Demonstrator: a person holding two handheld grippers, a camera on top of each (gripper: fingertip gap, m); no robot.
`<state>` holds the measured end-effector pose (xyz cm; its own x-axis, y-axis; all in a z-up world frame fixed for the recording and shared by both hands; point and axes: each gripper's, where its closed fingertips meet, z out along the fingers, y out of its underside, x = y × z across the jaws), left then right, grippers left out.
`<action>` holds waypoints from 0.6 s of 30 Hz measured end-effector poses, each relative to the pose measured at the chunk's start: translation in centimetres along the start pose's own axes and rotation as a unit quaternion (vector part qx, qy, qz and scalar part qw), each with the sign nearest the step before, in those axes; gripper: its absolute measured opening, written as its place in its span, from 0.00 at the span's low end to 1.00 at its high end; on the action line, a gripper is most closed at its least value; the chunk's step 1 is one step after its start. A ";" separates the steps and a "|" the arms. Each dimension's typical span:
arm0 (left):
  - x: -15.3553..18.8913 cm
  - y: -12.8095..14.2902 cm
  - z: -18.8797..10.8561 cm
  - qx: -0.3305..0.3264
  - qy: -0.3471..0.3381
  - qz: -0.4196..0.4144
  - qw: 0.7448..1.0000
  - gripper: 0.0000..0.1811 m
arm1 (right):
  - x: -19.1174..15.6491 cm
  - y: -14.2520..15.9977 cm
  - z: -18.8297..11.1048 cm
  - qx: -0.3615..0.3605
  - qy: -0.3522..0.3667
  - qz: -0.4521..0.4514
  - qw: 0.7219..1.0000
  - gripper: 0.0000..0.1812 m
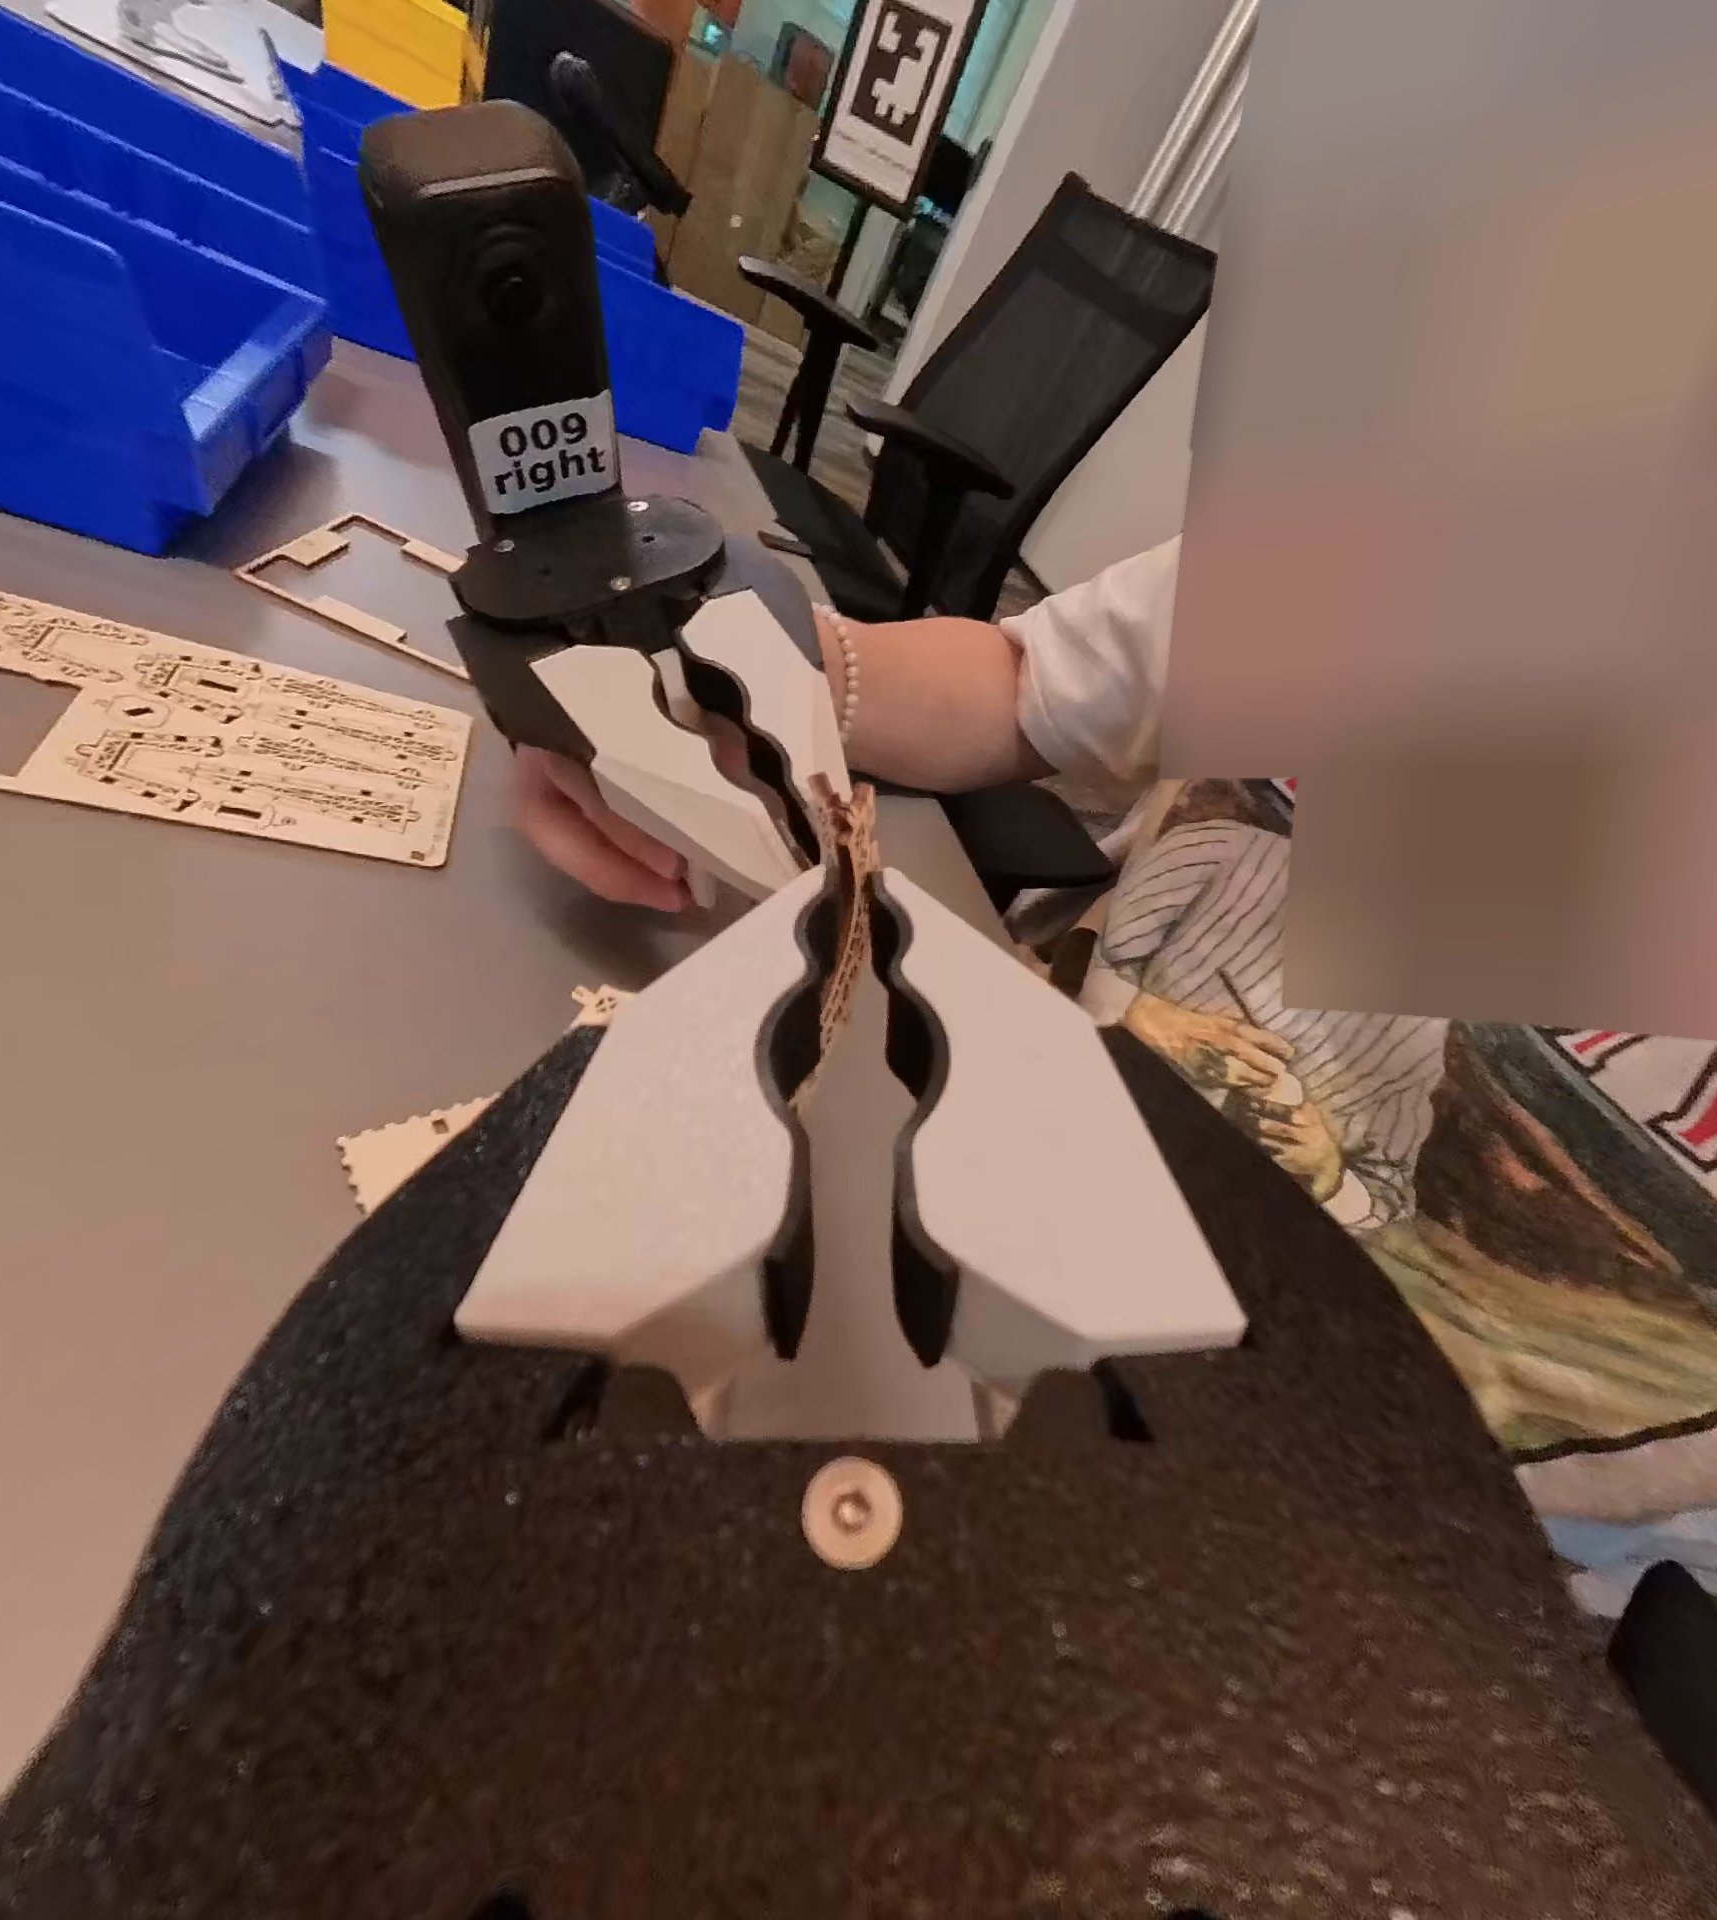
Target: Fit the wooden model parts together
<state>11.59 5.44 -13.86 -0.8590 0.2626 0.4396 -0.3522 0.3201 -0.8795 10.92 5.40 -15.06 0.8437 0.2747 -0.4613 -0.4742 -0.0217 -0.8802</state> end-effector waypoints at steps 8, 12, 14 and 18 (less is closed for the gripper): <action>-0.5 -0.3 -0.5 0.023 0.022 -0.039 0.999 0.00 | 1.4 -1.2 -1.1 0.021 0.052 -0.009 0.998 0.12; -0.5 0.3 -0.2 0.008 0.027 -0.047 0.999 0.00 | 1.2 -1.3 -0.6 0.026 0.051 -0.020 0.998 0.08; -0.4 0.4 -0.1 0.004 0.031 -0.050 0.998 0.00 | 0.8 -1.2 -0.4 0.025 0.039 -0.022 0.999 0.04; -0.5 0.7 0.1 -0.005 0.030 -0.054 0.998 0.01 | 0.7 -1.0 -0.2 0.029 0.025 -0.013 0.999 0.02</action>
<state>11.72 5.43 -14.74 -0.7921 0.2807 0.5421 -0.4375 0.3583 -0.8248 12.01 5.42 -14.54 0.8663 0.2264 -0.4453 -0.4652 0.0410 -0.8843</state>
